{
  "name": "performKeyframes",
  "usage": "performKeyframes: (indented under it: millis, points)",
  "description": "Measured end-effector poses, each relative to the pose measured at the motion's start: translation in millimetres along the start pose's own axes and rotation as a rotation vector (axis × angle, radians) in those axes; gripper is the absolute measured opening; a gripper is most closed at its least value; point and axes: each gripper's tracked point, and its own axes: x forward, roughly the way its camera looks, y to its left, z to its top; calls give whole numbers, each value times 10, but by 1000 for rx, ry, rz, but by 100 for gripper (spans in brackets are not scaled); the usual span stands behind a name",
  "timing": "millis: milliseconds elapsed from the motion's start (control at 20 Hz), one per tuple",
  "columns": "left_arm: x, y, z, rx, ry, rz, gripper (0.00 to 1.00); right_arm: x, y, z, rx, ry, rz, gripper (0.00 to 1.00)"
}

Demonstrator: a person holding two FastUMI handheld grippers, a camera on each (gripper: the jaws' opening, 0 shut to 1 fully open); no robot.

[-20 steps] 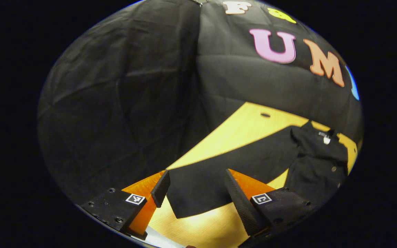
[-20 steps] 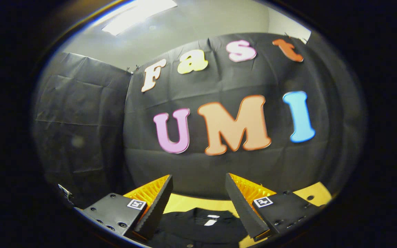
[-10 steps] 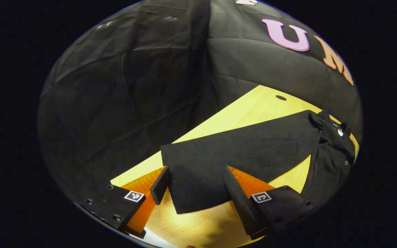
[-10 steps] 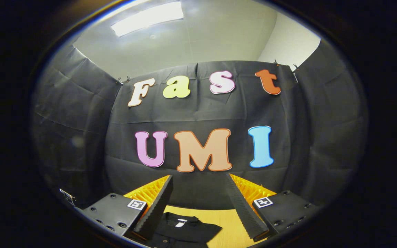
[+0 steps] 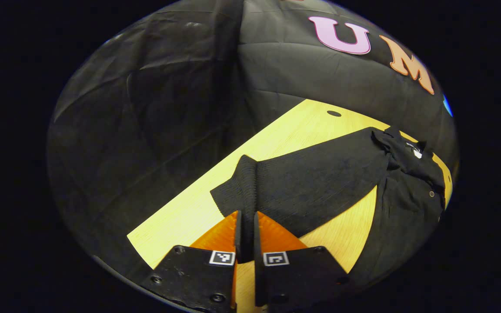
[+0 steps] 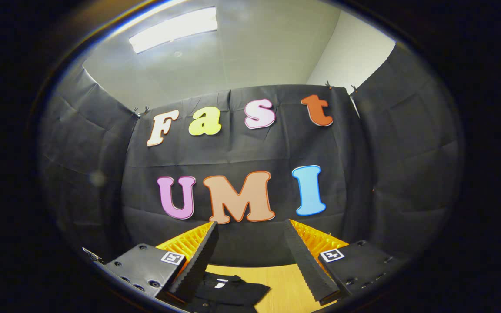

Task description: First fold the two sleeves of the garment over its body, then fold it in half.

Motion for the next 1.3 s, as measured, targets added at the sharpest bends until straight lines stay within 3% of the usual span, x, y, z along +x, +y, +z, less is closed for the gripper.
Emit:
performKeyframes:
  millis: [100, 300, 400, 600, 800, 900, 1150, 1300]
  points:
    - [-27, -8, 59, -27, -6, 9, 0, -103, -214, 89, -25, -20, -50, 93]
    - [-113, -129, 412, -128, -77, -27, 0, -328, -609, 93, -83, -12, -133, 96]
    - [-120, -388, 693, -163, -100, -84, 0, -405, -810, 57, -95, 2, -160, 94]
    - [-246, -1098, 1684, -177, -271, -205, 0, -510, -1208, -98, -100, 43, -183, 96]
    - [-530, -2429, 2492, -55, -431, -366, 0, -669, -1651, -267, -96, 89, -199, 96]
    - [-748, -3200, 2614, 33, -475, -459, 0, -788, -1906, -355, -91, 115, -222, 96]
    - [-1285, -4935, 2318, 223, -484, -689, 0, -1088, -2556, -479, -90, 161, -320, 97]
    - [-1412, -5552, 1882, 322, -422, -788, 0, -1348, -2708, -598, -60, 172, -338, 97]
